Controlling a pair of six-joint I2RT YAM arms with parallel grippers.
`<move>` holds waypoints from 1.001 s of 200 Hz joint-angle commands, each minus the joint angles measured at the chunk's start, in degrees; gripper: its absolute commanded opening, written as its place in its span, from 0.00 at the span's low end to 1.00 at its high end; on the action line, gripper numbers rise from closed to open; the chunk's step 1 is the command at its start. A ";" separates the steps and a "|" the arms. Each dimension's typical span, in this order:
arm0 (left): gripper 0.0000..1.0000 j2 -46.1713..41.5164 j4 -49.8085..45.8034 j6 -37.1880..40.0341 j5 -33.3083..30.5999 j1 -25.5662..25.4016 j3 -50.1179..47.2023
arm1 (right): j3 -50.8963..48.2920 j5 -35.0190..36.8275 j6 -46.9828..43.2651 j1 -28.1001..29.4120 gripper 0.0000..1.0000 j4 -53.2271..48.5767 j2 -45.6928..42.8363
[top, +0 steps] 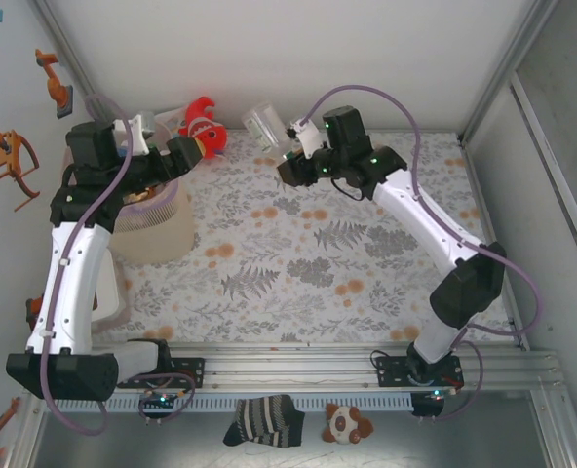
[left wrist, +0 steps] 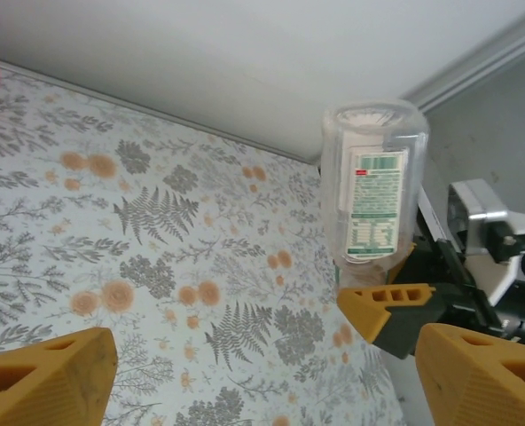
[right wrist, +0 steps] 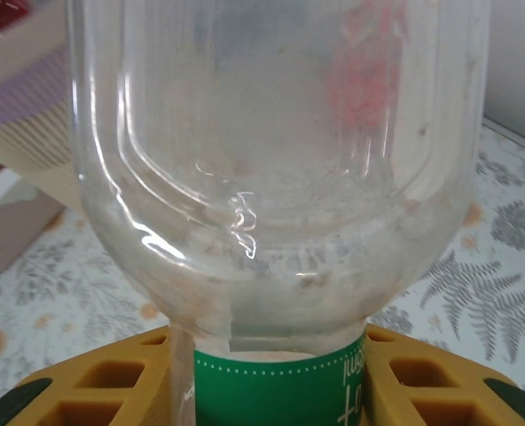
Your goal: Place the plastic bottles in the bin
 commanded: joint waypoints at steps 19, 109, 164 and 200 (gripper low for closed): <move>0.93 1.25 0.96 -1.81 0.22 -4.39 5.44 | -0.52 -5.78 0.31 3.03 0.28 3.44 -3.89; 0.92 3.67 0.14 -2.26 2.32 -7.78 9.53 | 1.85 -6.69 -5.35 8.05 0.28 -2.66 -5.34; 0.80 2.43 -2.88 -2.12 2.87 -8.49 7.66 | 3.01 -5.02 -8.40 9.94 0.28 -5.34 -5.35; 0.63 1.26 -3.64 -2.19 2.74 -8.62 7.17 | 2.91 -3.96 -9.23 10.21 0.28 -5.64 -5.60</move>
